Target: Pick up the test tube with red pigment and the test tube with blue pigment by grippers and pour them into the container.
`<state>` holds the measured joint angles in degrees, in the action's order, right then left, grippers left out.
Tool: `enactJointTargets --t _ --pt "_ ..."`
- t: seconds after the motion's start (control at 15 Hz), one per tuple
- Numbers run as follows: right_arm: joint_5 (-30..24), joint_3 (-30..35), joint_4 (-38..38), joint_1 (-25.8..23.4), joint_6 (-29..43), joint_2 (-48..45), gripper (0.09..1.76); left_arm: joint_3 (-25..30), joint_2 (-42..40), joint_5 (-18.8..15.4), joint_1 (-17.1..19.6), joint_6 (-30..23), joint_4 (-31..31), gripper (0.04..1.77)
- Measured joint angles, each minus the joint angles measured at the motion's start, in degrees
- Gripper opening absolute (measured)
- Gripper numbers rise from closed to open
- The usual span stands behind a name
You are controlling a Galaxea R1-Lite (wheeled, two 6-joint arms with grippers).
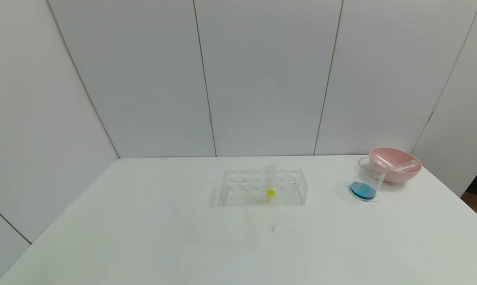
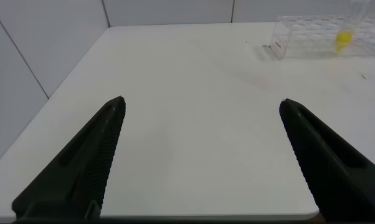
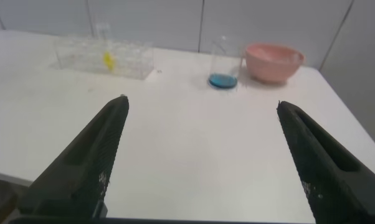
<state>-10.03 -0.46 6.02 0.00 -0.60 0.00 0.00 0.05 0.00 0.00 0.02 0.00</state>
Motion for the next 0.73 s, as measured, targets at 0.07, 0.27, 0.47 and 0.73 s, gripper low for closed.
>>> enactJointTargets --t 0.07,0.27,0.47,0.73 --pt "2.38 -0.28 -3.86 0.00 0.11 -0.05 1.70 0.00 0.00 0.00 0.00 0.00 0.00 1.76" --pt "5.68 -0.90 -5.42 0.00 1.55 -0.07 1.70 0.00 0.00 0.00 0.00 0.02 0.00 1.76" --pt "6.10 -0.88 -5.36 0.00 1.90 -0.07 1.70 0.00 0.00 0.00 0.00 0.00 0.00 1.76" --pt "9.81 0.16 -6.18 -0.02 -2.46 -0.07 1.70 0.00 0.00 0.00 0.00 0.00 0.00 1.76"
